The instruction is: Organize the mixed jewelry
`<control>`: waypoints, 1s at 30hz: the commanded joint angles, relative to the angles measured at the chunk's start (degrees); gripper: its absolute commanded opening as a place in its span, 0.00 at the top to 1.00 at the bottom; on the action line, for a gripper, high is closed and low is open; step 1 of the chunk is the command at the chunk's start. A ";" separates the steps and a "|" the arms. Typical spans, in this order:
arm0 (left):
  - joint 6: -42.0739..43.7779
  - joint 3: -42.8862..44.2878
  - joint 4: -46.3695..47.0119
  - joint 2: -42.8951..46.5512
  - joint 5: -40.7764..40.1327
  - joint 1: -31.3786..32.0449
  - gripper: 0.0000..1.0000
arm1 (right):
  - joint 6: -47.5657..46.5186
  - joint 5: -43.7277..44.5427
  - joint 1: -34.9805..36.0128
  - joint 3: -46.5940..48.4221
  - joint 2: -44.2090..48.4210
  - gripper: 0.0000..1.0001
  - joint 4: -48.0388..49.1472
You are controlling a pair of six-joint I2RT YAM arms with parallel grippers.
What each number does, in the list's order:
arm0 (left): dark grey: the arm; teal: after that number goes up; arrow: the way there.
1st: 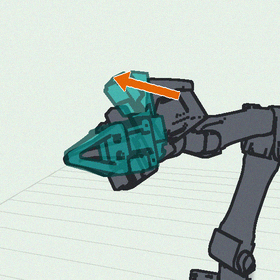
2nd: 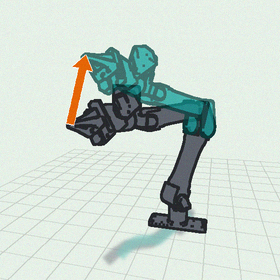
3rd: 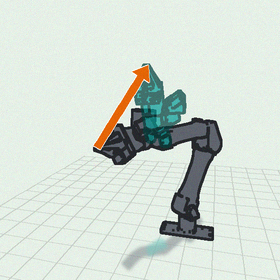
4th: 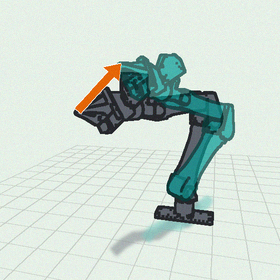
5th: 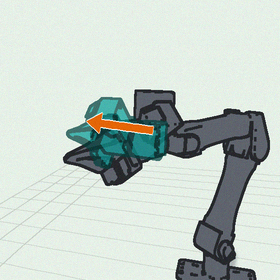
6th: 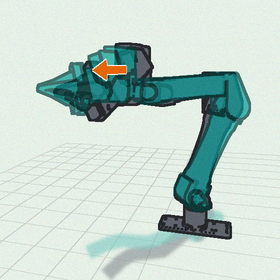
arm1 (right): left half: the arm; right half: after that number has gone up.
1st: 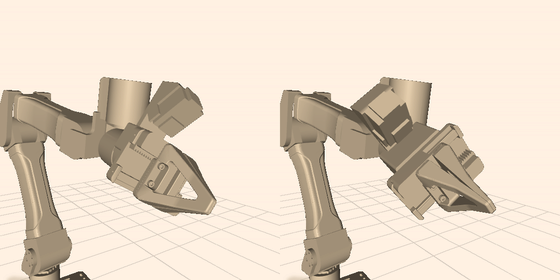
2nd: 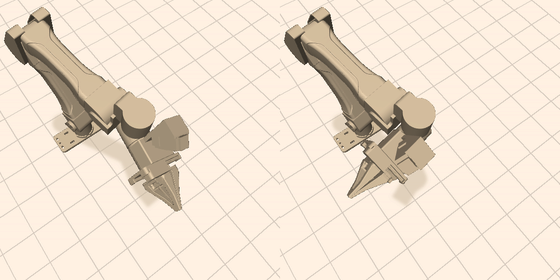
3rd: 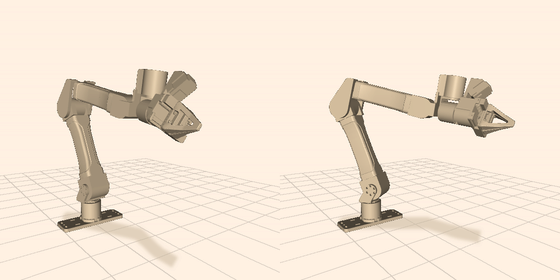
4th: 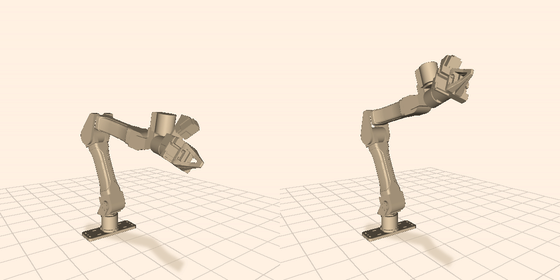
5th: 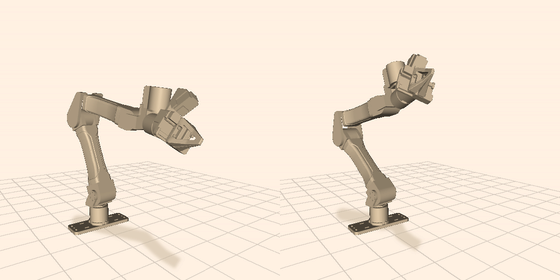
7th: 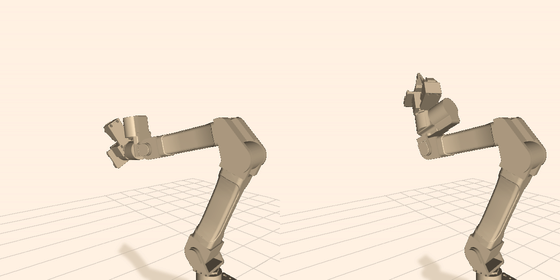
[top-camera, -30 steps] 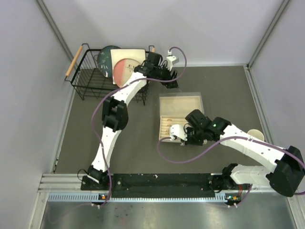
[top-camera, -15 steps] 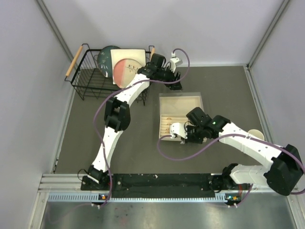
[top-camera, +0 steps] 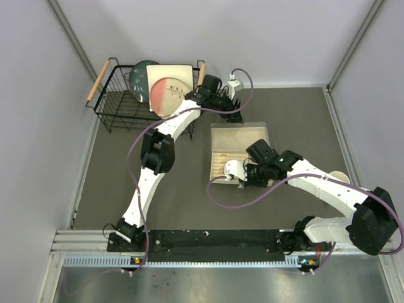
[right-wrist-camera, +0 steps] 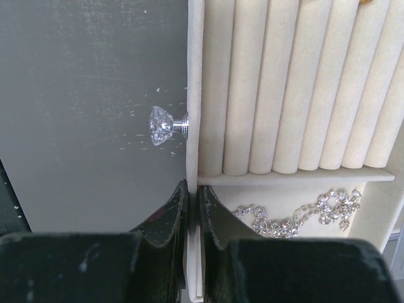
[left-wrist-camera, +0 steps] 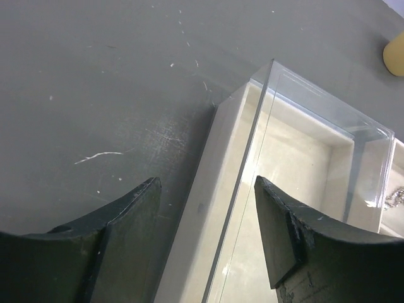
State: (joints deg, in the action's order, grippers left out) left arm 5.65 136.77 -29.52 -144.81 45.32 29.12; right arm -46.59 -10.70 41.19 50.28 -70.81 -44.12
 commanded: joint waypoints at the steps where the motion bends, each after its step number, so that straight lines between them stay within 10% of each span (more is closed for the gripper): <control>1: -0.11 1.92 2.27 -0.56 1.96 0.85 0.34 | -1.84 -1.69 -0.67 4.12 -0.03 1.00 3.34; 30: 0.24 0.34 1.48 -0.73 1.79 2.08 0.35 | -3.60 1.21 0.21 2.45 2.43 1.00 5.18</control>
State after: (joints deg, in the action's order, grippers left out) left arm 5.67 136.77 -29.56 -145.73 46.63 30.85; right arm -48.90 -10.07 41.10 52.45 -71.26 -44.10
